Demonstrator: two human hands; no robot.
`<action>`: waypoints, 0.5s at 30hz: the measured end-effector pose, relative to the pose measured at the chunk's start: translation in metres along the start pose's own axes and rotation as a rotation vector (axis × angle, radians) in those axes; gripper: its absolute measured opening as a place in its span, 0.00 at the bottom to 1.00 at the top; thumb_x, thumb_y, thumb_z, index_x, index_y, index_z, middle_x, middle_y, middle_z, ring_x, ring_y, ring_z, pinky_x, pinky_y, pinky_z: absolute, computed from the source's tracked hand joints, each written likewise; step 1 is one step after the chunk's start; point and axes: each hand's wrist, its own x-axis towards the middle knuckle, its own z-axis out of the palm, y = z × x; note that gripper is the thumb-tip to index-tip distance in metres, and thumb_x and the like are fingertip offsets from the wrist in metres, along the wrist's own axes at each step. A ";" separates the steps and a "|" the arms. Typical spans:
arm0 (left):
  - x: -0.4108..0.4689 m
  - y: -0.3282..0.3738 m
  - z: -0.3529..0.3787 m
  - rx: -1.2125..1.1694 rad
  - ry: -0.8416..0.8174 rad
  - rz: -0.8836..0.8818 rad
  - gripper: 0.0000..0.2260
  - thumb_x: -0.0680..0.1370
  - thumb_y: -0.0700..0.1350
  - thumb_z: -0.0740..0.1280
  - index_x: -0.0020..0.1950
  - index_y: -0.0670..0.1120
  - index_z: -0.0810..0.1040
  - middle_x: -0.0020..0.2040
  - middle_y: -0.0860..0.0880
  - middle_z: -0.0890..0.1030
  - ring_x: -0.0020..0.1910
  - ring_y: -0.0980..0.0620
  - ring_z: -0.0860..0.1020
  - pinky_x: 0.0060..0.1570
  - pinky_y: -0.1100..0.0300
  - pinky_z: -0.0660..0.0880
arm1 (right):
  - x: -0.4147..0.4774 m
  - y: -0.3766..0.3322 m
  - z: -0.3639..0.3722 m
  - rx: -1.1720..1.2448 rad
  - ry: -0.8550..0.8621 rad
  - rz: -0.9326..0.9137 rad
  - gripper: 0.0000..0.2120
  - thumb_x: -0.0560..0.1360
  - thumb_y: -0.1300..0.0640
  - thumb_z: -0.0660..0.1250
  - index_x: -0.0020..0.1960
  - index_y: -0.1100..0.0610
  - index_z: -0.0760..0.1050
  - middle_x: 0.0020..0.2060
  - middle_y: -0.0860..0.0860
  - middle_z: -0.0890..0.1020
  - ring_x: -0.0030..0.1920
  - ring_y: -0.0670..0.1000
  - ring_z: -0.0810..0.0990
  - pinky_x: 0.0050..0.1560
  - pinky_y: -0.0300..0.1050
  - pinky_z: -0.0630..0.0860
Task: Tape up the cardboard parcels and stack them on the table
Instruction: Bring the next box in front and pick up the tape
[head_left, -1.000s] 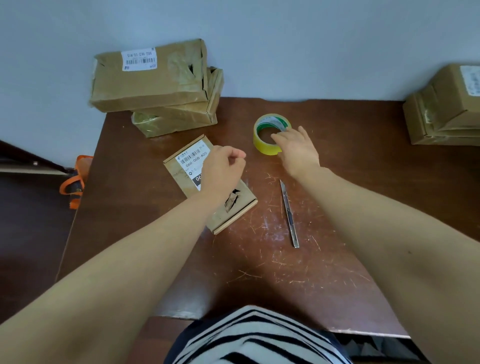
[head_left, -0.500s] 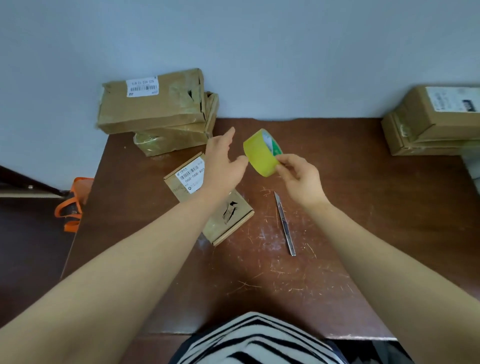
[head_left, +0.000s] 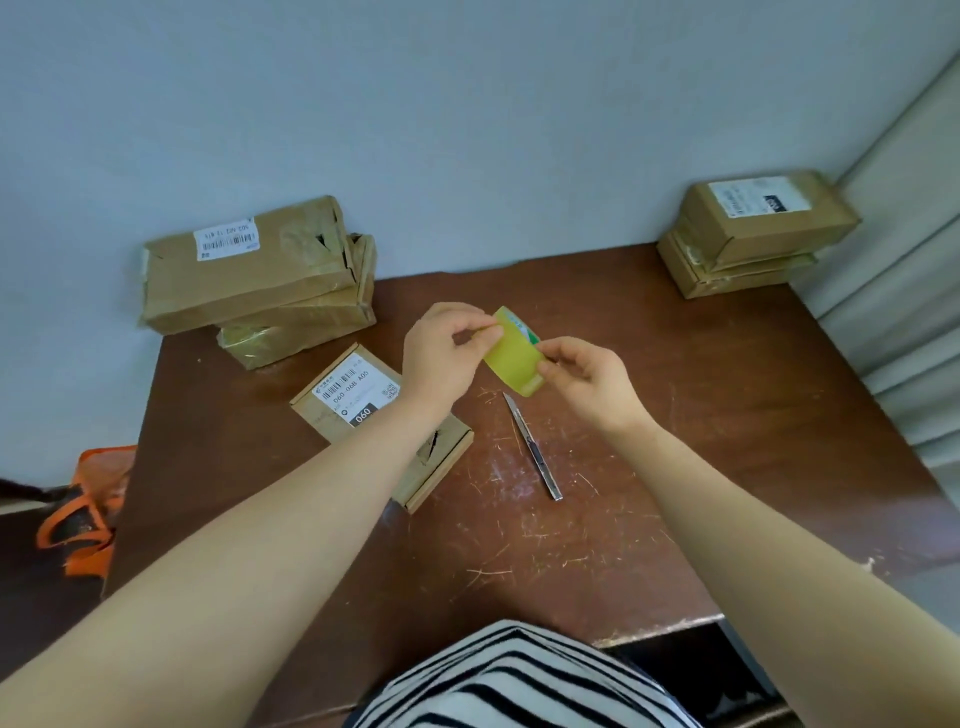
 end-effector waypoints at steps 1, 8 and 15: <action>0.000 0.004 0.003 -0.007 -0.028 0.004 0.05 0.74 0.40 0.71 0.48 0.41 0.84 0.47 0.48 0.81 0.48 0.52 0.78 0.51 0.60 0.74 | -0.006 -0.001 -0.005 0.039 0.007 0.007 0.08 0.76 0.65 0.65 0.54 0.60 0.79 0.46 0.52 0.80 0.46 0.48 0.76 0.49 0.37 0.72; 0.005 0.012 0.020 0.215 -0.158 -0.097 0.11 0.82 0.45 0.59 0.51 0.44 0.80 0.40 0.53 0.75 0.43 0.53 0.72 0.43 0.60 0.66 | -0.019 -0.009 -0.023 0.212 -0.092 -0.017 0.04 0.78 0.60 0.64 0.49 0.56 0.77 0.39 0.47 0.79 0.38 0.43 0.76 0.41 0.36 0.74; 0.006 0.018 0.046 -0.039 -0.305 -0.411 0.12 0.82 0.46 0.61 0.56 0.43 0.82 0.46 0.47 0.81 0.39 0.50 0.75 0.42 0.54 0.75 | -0.022 -0.011 -0.048 0.195 -0.006 0.061 0.11 0.79 0.54 0.63 0.39 0.54 0.77 0.31 0.46 0.77 0.33 0.43 0.74 0.36 0.34 0.70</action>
